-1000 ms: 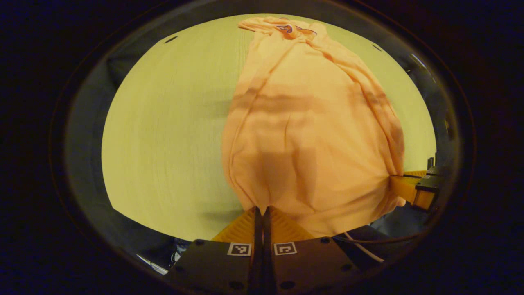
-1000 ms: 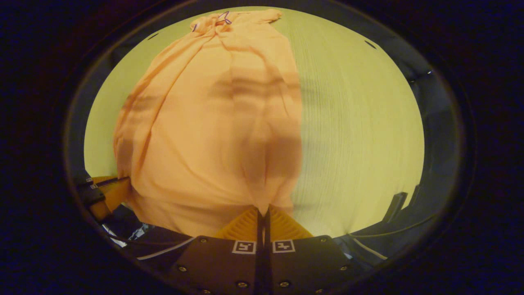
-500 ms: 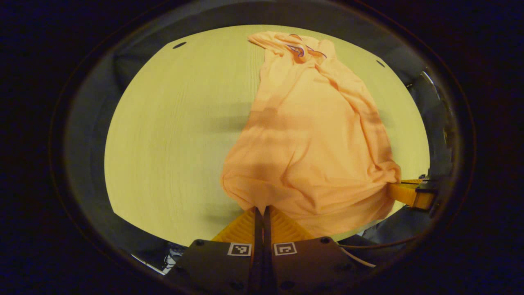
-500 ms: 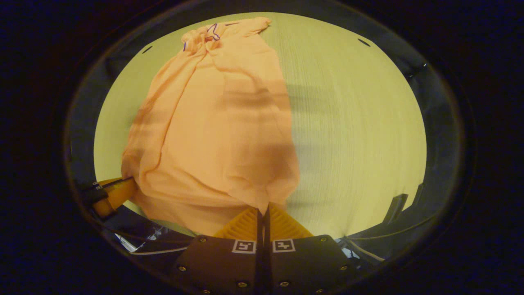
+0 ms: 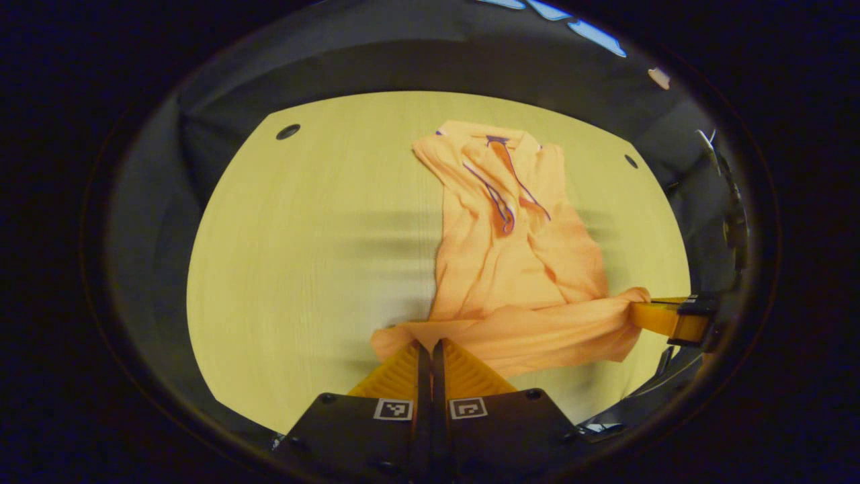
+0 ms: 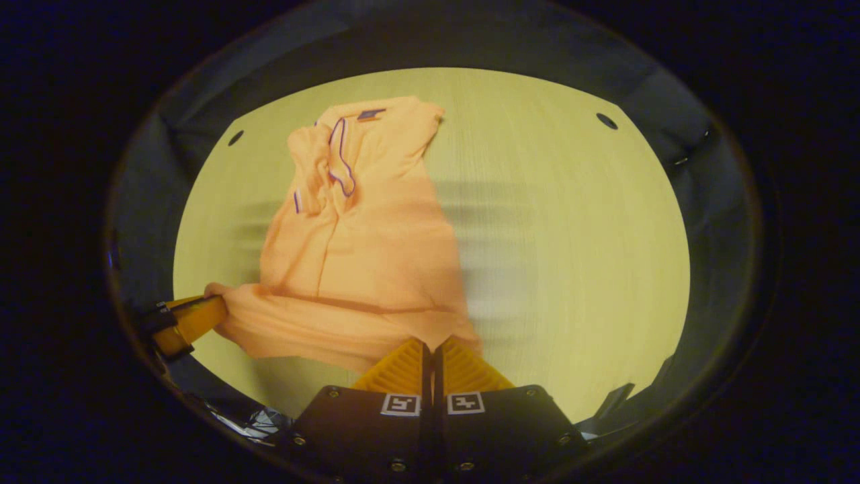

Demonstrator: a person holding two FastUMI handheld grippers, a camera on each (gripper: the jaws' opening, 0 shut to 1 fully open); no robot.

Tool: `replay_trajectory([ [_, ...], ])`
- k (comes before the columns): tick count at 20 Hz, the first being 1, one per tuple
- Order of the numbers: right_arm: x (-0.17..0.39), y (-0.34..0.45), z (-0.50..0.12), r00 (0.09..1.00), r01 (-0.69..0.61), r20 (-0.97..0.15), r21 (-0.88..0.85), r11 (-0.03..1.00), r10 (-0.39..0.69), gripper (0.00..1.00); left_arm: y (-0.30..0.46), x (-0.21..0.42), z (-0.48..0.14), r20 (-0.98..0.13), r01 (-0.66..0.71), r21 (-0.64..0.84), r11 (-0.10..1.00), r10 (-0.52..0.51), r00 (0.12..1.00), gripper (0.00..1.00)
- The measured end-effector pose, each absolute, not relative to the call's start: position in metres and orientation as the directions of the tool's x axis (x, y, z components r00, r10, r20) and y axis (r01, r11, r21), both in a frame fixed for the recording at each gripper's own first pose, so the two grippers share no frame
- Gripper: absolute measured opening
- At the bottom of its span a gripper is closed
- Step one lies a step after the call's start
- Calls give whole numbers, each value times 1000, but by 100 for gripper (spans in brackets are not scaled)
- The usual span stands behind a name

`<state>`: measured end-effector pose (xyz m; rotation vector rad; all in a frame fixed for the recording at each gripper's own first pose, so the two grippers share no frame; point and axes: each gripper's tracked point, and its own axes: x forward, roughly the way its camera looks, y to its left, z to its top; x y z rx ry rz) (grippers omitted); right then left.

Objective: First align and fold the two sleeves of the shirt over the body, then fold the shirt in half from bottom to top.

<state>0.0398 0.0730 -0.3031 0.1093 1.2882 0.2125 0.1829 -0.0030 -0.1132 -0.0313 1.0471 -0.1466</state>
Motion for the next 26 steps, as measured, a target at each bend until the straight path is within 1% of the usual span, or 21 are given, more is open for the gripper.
replay_trajectory([
  [1,58,75,-297,280,-97,-935,200,975,219,1,0,208,-99,-853,106,-94,990,-135,504,7],
  [3,92,77,-289,311,-98,-925,200,975,221,0,0,263,-77,-839,109,-85,990,-130,528,6],
  [5,123,81,-281,338,-96,-914,202,975,223,0,-7,298,-80,-824,116,-74,991,-126,552,5],
  [6,140,80,-276,353,-95,-908,203,975,224,0,-9,314,-80,-814,116,-70,991,-124,567,7],
  [7,157,81,-274,368,-92,-903,204,975,224,0,-11,337,-71,-804,113,-68,991,-121,583,5],
  [9,188,84,-268,395,-81,-890,212,974,227,1,-13,375,-61,-778,103,-68,992,-118,617,7],
  [11,222,85,-265,424,-67,-877,219,973,226,1,-9,410,-52,-754,109,-51,993,-110,648,5],
  [15,279,89,-274,480,-49,-851,217,975,214,0,-15,457,-54,-706,152,32,988,-85,703,5],
  [18,309,87,-288,535,-36,-824,199,979,187,0,-22,488,-54,-640,131,6,991,-97,762,5],
  [21,333,89,-300,588,-24,-790,201,979,176,0,-23,515,-54,-570,132,16,991,-100,815,5],
  [25,355,89,-311,648,-22,-748,167,986,141,0,-38,536,-64,-528,152,60,987,-98,844,5],
  [26,352,89,-307,661,-20,-739,161,987,134,0,-42,542,-65,-513,151,58,987,-100,853,5],
])
